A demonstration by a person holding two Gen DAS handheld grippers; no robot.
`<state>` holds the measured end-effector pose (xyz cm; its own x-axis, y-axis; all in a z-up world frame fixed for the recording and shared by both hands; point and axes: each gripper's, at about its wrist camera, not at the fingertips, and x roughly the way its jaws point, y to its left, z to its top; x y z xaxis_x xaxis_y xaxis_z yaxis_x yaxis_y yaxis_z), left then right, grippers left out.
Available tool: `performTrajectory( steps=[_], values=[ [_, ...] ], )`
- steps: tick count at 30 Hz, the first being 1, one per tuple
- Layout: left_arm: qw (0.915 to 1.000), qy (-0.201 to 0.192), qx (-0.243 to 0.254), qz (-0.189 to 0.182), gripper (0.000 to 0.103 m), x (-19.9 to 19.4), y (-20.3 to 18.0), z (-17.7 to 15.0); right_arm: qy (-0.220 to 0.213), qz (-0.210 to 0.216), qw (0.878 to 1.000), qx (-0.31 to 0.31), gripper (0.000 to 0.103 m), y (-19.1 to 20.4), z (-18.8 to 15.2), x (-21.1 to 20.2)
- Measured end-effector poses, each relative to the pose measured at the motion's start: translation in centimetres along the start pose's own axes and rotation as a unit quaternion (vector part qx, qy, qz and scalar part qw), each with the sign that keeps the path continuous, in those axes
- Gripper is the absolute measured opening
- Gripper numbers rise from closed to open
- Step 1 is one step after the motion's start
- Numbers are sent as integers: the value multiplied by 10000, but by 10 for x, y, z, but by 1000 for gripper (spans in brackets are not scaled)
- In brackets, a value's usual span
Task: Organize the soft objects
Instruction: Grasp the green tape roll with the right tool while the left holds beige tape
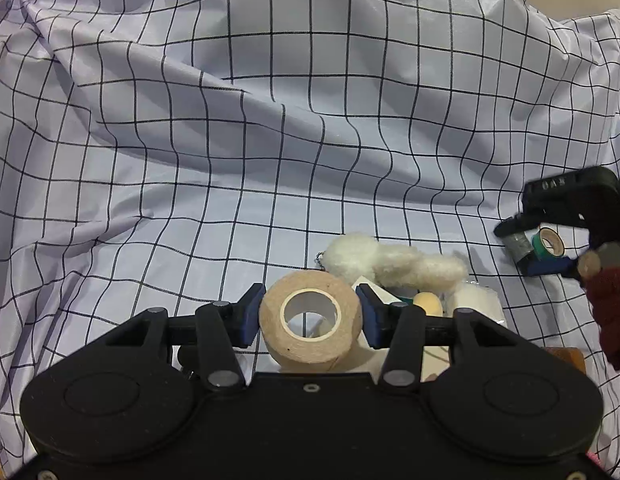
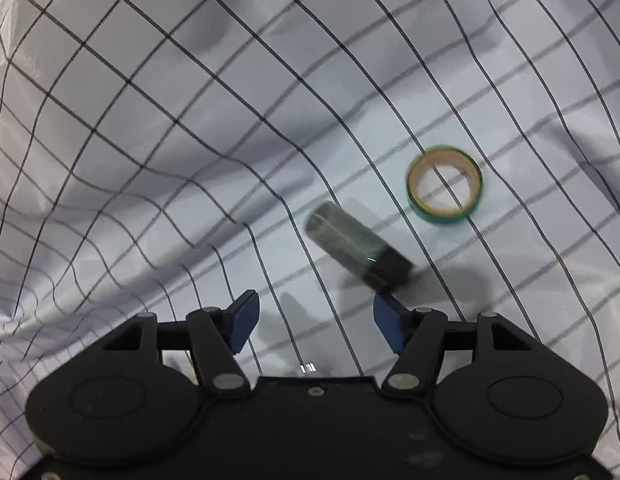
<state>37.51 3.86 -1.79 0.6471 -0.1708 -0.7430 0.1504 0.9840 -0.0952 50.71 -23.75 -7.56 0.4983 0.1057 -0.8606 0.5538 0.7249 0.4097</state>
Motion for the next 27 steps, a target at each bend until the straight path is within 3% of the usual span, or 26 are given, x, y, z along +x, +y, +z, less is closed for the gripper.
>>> performTrajectory(
  steps=[4, 9, 12, 13, 16, 19, 22, 24, 27],
  values=[
    [10000, 21, -47, -31, 48, 1, 5, -2, -31, -47, 9999, -95, 63, 18, 11, 13],
    [10000, 16, -71, -55, 48, -2, 10, -5, -297, -465, 9967, -597, 60, 34, 15, 21],
    [9999, 7, -85, -60, 48, -2, 11, -5, -294, -569, 9925, -1041, 38, 39, 12, 21],
    [9999, 8, -97, -65, 48, -2, 11, -4, -244, -549, 9912, -1181, 24, 39, 11, 22],
    [9999, 3, -113, -103, 48, -3, 10, -5, -56, -610, 9861, -1543, 6, 39, 10, 24],
    [9999, -14, -97, -114, 48, -5, 8, -5, 341, -532, 9889, -1343, 7, 28, 8, 23],
    [9999, -13, -101, -122, 48, -6, 6, -5, 824, 248, 9918, -949, 12, 26, 9, 18],
    [9999, -17, -89, -131, 48, -8, 5, -5, 745, 362, 9911, -1040, 17, 31, 9, 10],
    [9999, -49, -52, -131, 48, -12, 3, -5, 230, 21, 9867, -1609, 39, 44, 8, -5]
  ],
)
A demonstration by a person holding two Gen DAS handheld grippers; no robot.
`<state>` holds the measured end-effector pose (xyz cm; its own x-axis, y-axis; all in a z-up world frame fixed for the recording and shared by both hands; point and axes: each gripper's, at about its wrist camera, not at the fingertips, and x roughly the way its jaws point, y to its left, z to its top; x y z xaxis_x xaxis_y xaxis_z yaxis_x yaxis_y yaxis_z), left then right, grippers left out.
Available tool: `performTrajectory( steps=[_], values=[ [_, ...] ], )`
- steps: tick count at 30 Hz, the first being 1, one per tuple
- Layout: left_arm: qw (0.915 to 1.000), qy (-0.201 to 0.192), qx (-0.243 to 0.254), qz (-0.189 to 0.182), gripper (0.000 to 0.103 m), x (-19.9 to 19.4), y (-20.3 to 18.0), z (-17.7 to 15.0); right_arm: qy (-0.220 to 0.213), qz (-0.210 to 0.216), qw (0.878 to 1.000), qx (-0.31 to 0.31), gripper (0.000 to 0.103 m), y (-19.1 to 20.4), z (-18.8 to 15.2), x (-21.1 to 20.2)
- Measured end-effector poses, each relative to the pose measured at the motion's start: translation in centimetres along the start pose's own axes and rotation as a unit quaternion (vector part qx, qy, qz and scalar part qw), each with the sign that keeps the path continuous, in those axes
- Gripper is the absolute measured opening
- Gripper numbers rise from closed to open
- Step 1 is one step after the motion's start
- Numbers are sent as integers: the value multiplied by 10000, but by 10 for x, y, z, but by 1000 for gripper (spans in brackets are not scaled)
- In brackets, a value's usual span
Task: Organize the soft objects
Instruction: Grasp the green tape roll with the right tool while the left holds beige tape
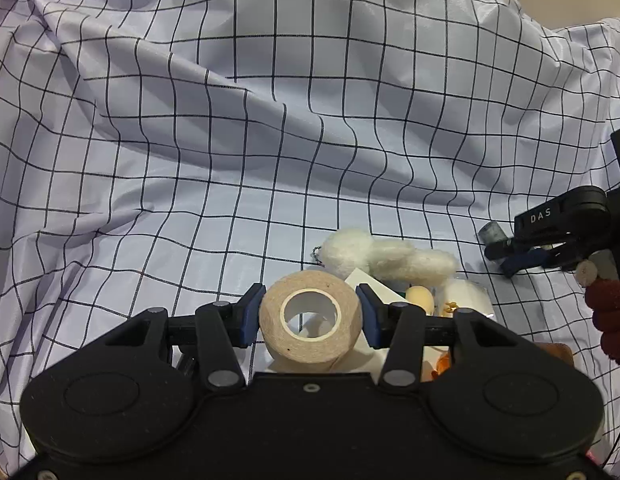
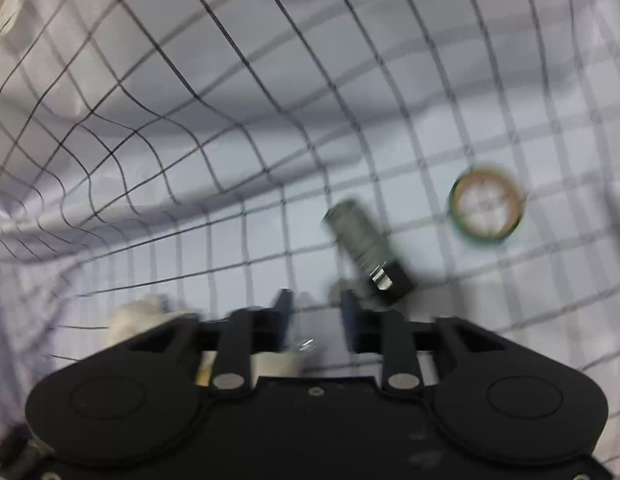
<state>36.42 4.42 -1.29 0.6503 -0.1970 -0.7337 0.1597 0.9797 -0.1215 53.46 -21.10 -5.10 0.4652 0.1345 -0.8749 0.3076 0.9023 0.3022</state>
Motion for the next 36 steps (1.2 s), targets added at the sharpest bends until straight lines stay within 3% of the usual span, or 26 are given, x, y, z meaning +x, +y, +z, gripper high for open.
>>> performTrajectory(
  steps=[10, 13, 18, 21, 27, 28, 30, 31, 36],
  values=[
    [10000, 61, 2, -11, 48, 4, -3, -1, -424, -410, 9970, -499, 41, -50, -9, -35],
    [10000, 92, 27, -7, 48, 7, -5, -1, -551, -710, 9950, -440, 42, -53, -22, -35],
    [9999, 132, 57, 10, 48, 9, -5, -2, -834, -406, 9940, -574, 41, -51, -32, -44],
    [9999, 128, 27, 17, 48, 8, -3, -4, -807, -741, 9913, -731, 42, -44, -28, -38],
    [9999, 170, -18, 18, 48, 10, -3, -5, -309, -464, 9978, -353, 45, -46, -21, -8],
    [9999, 167, -11, 9, 48, 9, -3, -5, -290, -186, 9988, -342, 45, -45, -20, -5],
    [9999, 138, 28, 12, 48, 6, -4, -5, -248, 960, 9951, 20, 41, -51, -14, -8],
    [9999, 120, 42, 20, 48, 5, -4, -5, -262, 1187, 9924, 184, 43, -54, -13, -10],
    [9999, 98, -20, 25, 48, 5, -1, -3, -725, 538, 9955, -300, 45, -53, -13, -23]
  ],
)
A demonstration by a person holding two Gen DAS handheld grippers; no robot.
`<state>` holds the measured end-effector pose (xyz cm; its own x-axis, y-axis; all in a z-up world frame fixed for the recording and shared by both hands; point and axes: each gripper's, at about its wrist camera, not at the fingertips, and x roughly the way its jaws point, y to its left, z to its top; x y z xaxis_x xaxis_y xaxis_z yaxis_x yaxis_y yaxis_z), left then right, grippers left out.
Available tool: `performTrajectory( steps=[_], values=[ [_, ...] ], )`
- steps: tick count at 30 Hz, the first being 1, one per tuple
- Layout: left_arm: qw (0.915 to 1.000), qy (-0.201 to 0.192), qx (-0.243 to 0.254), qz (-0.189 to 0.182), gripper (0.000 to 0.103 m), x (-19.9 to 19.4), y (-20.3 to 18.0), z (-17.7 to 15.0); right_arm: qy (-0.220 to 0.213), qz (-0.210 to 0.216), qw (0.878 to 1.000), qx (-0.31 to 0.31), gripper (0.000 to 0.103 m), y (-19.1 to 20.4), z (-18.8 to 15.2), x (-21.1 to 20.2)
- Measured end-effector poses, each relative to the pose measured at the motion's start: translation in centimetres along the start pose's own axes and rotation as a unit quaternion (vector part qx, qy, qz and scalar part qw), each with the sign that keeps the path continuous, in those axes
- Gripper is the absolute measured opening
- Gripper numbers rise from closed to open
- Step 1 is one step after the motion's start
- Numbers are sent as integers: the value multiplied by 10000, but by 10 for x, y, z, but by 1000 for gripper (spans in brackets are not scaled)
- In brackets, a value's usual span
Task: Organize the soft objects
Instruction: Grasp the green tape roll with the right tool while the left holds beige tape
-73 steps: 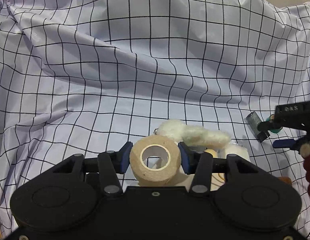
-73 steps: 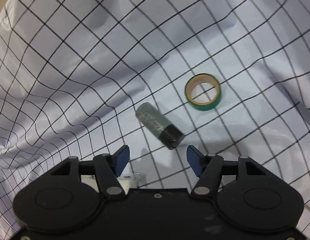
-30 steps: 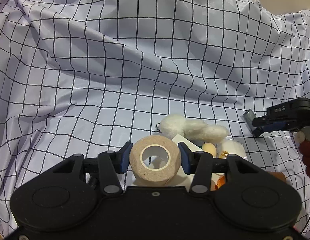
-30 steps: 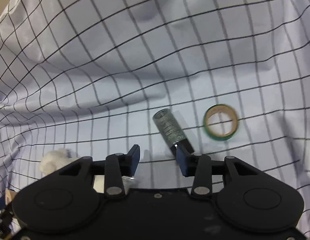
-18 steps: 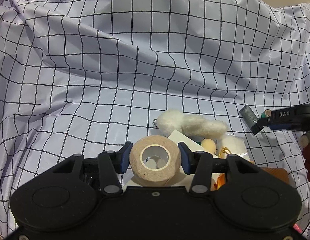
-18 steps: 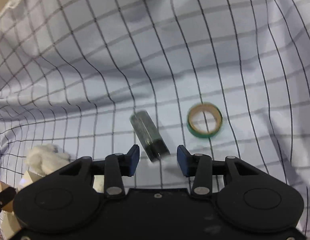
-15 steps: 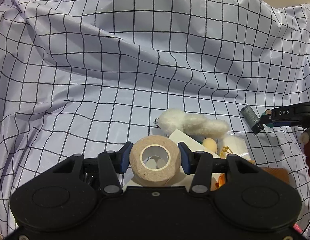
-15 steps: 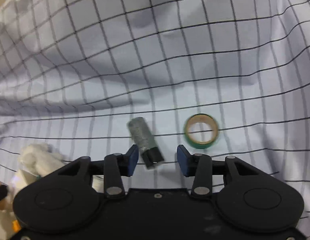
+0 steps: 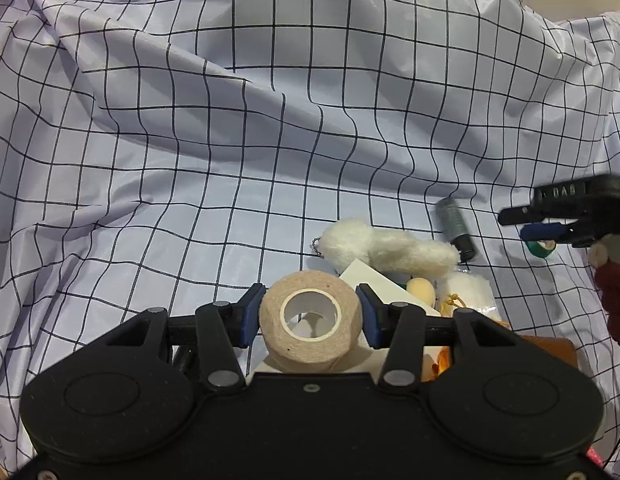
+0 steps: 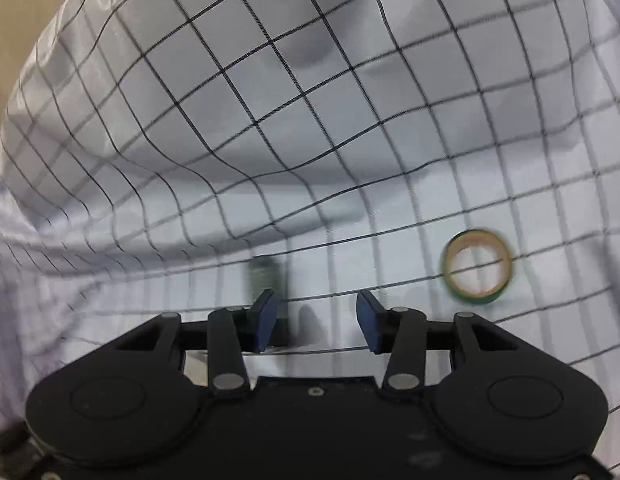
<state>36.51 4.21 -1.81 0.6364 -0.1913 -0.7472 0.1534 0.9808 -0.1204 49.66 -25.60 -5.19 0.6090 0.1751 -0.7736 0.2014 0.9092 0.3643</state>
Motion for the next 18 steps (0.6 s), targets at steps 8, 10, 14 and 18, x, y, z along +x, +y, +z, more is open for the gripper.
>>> performTrajectory(
  steps=[8, 10, 14, 18],
  values=[
    [10000, 12, 5, -41, 48, -1, -1, -3, -454, -946, 9921, -686, 45, -8, -23, -15],
    [10000, 14, 11, -24, 48, -1, 1, -3, -735, -1139, 9902, -326, 46, -29, -21, -27],
    [10000, 43, -76, -27, 48, 2, 2, -2, -813, -1481, 9856, 17, 51, -51, -7, -29],
    [10000, 52, -59, -43, 48, 3, -1, -2, -719, -1527, 9851, -321, 80, -41, -6, -12]
  ],
)
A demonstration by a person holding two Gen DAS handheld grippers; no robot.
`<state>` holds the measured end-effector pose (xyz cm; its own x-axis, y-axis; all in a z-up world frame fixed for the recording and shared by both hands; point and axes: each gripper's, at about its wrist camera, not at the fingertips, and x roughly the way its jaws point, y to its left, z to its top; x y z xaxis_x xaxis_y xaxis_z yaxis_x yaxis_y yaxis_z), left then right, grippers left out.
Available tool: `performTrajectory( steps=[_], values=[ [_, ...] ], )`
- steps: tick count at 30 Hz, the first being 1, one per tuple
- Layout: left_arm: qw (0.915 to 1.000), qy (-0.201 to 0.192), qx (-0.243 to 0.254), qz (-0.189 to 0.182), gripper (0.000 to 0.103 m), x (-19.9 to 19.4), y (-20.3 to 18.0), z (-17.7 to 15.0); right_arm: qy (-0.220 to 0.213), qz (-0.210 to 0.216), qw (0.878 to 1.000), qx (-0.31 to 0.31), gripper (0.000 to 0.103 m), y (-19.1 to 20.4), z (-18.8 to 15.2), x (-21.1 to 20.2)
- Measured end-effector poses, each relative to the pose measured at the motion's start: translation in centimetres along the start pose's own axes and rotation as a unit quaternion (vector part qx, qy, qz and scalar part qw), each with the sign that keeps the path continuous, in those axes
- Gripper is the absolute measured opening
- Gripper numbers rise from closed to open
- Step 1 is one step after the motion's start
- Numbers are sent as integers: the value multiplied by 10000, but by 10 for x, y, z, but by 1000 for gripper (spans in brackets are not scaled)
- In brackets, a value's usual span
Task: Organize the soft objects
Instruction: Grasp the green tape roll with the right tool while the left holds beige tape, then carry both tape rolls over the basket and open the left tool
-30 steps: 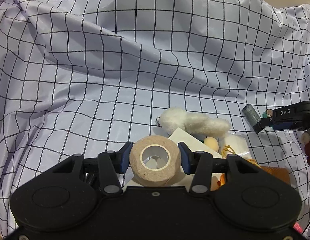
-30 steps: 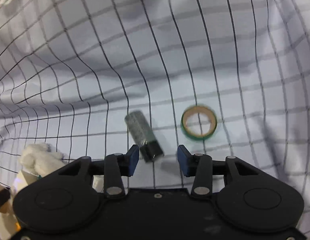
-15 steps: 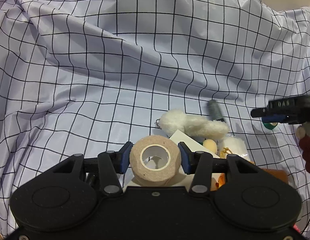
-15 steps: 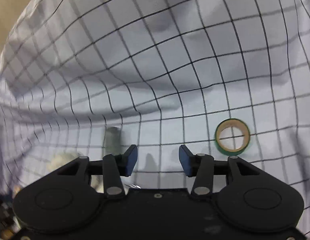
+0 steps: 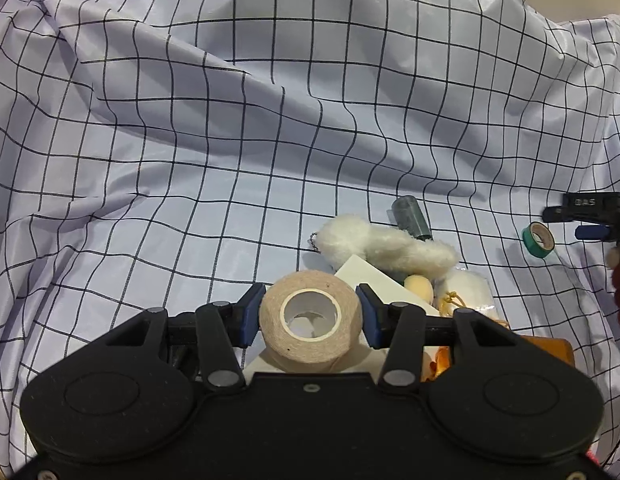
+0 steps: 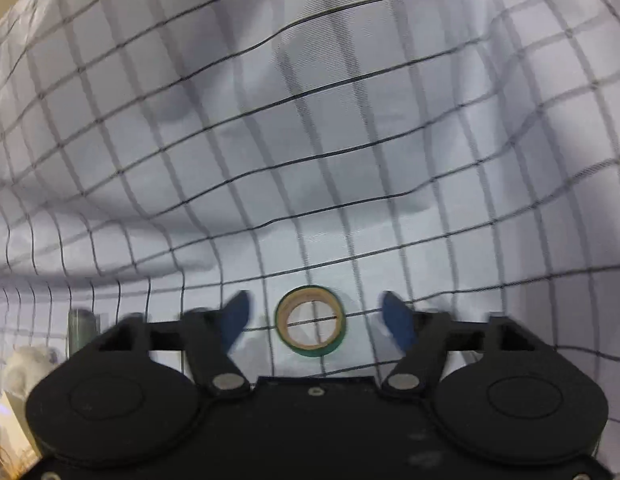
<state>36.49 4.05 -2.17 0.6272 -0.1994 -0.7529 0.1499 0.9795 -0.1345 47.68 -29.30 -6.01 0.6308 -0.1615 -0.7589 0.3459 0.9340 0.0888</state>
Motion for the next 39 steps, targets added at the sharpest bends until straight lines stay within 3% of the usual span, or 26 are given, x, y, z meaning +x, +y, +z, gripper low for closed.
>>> performTrajectory(
  steps=[6, 9, 14, 25, 33, 39],
  values=[
    [10000, 16, 25, -4, 48, -2, -4, -1, 78, -500, 9970, -591, 76, 25, -15, 27],
    [10000, 7, -2, -2, 48, -4, -5, 0, 180, -528, 9967, -591, 47, 24, -19, 36],
    [10000, -9, -32, -3, 48, -12, -9, -2, 209, -353, 9987, -292, 47, 12, -25, 27],
    [9998, -152, 126, 39, 48, -53, -34, -16, -392, 164, 9984, -382, 47, -2, -55, -85],
    [9992, -286, 280, 0, 48, -98, -53, -39, -927, 662, 9919, -558, 47, 2, -99, -173],
    [9988, -360, 337, -57, 48, -134, -64, -66, -1090, 961, 9875, -603, 47, -3, -141, -230]
  ],
)
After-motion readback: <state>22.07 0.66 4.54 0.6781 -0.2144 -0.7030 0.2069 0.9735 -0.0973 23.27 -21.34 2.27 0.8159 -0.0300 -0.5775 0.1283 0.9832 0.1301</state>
